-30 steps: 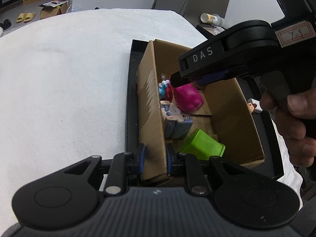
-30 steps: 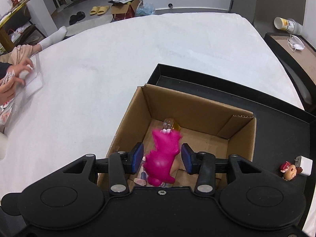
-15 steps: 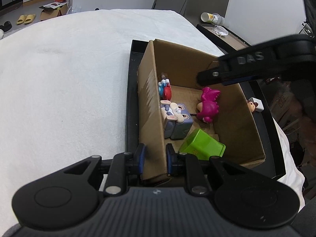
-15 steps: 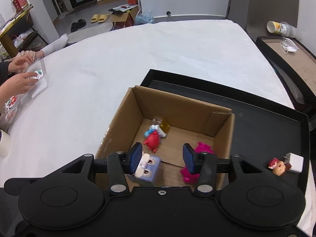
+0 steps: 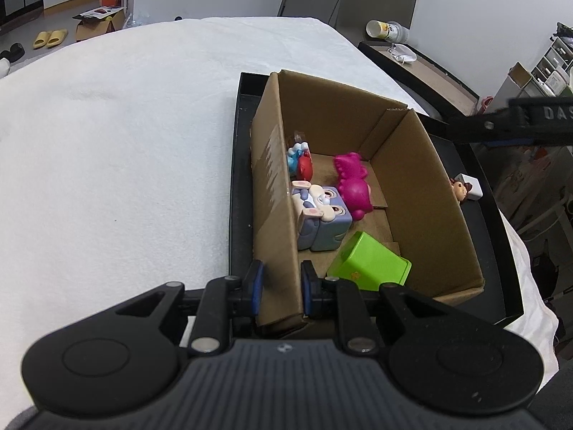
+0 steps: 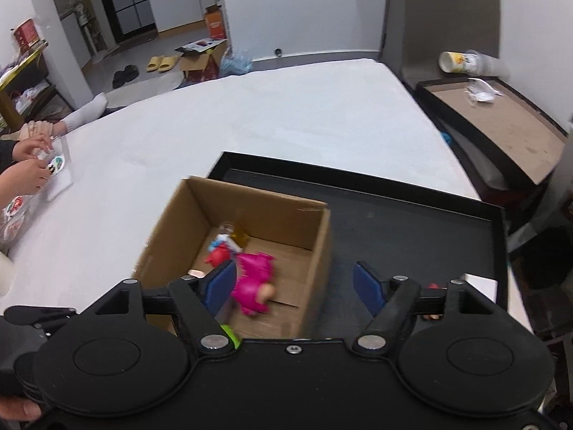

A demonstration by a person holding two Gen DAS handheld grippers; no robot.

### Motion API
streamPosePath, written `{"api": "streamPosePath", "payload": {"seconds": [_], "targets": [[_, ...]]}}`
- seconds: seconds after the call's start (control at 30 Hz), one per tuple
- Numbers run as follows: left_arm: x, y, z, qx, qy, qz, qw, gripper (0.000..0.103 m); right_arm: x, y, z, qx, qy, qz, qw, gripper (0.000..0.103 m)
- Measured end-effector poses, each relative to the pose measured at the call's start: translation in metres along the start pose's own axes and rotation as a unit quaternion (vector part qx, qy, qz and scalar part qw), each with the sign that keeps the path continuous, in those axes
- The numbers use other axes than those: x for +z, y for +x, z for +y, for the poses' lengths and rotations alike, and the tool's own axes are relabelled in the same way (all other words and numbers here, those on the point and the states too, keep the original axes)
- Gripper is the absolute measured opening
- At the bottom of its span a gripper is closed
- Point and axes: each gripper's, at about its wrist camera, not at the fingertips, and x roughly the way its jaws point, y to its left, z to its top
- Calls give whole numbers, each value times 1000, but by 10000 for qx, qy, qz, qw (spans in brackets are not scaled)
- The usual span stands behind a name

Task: Organize rigid objects
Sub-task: 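Move the right gripper to the doll head figure and grasp it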

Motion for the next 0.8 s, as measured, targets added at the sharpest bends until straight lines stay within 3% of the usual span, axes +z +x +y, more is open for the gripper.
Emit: {"api": "streamPosePath", "payload": {"seconds": [0.8], "targets": [[-1, 1, -7, 185, 82, 10, 9998, 19, -53, 16, -91, -712, 748, -172, 9945, 81]]}}
